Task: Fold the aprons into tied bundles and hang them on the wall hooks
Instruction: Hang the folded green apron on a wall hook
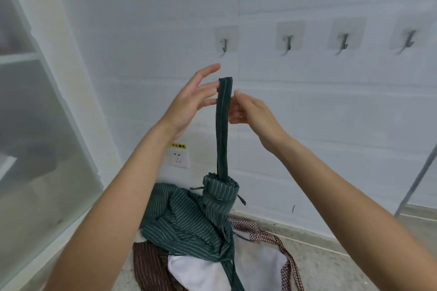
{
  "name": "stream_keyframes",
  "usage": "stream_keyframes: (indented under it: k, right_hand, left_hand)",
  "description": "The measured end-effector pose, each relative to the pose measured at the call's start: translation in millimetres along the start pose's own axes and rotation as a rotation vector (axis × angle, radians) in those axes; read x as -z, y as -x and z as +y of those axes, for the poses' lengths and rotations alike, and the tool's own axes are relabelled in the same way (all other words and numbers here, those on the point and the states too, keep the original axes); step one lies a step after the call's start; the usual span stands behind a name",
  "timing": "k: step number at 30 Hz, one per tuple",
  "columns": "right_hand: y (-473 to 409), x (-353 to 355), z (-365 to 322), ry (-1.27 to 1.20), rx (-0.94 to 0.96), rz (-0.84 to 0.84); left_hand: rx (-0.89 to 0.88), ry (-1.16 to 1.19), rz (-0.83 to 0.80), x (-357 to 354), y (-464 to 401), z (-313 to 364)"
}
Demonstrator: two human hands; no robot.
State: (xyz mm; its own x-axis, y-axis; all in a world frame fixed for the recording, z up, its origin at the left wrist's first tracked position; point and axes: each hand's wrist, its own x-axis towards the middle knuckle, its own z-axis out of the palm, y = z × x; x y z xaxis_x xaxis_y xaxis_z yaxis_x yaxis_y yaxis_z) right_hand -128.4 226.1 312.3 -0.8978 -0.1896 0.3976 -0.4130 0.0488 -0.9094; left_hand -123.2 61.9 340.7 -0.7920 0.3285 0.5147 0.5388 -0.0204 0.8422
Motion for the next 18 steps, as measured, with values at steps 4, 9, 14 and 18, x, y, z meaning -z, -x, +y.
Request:
stream_keyframes:
  k: [4,9,14,18]
  right_hand:
    - [-34,-10,-4,-0.011,0.032,0.006]
    - [-83,-7,-17,-0.019,0.094,0.086]
    - [-120,6,-23,-0.028,0.048,0.27]
    - [-138,14,-11,0.076,0.012,0.367]
  left_hand:
    - [-0.054,-0.139,0.146,22,-29,-18]
    - [-0.151,-0.317,0.286,35,-79,-37]
    - [-0.228,-0.394,0.262,41,-122,-32]
    - [-0.22,-0.425,0.29,44,-139,-40]
